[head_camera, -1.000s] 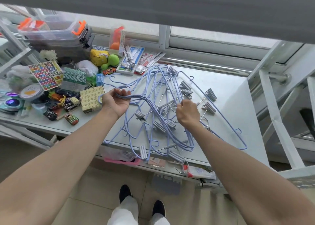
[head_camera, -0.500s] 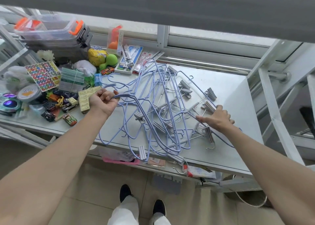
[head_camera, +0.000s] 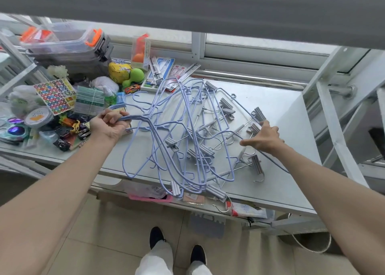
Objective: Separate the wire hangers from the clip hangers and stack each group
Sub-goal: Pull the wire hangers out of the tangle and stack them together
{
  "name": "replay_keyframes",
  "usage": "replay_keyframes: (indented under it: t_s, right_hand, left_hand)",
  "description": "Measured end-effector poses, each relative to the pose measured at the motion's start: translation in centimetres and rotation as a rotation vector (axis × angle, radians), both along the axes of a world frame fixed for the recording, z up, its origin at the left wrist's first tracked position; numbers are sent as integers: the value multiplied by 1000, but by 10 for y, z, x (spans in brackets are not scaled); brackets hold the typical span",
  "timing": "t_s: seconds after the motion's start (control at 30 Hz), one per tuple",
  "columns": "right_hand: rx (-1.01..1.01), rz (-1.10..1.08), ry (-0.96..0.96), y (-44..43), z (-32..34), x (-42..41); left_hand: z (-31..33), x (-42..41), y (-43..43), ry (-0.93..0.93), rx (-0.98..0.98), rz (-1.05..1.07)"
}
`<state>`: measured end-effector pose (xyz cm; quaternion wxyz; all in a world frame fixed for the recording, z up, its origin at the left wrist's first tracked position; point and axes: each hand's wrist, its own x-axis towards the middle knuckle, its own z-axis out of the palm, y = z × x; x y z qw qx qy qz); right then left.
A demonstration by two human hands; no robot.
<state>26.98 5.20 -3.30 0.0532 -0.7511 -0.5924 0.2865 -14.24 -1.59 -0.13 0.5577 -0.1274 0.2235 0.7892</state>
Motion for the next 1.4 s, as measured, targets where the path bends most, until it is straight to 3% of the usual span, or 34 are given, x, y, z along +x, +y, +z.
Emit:
replay_keyframes:
  t_s: [0.43, 0.77, 1.03, 1.27, 1.4]
  right_hand:
    - [123, -172, 375, -4, 20, 0]
    - [324, -41, 463, -17, 33, -70]
    - [268, 123, 298, -44, 25, -143]
    - [249, 89, 184, -50, 16, -160]
    - [254, 108, 115, -48, 14, -163]
  left_hand:
    - [-9, 36, 10, 28, -54, 103]
    - [-9, 63, 14, 97, -142, 79]
    - [-5, 67, 13, 181, -180, -26]
    - [-13, 57, 14, 117, -198, -27]
    - [-18, 53, 11, 194, -231, -85]
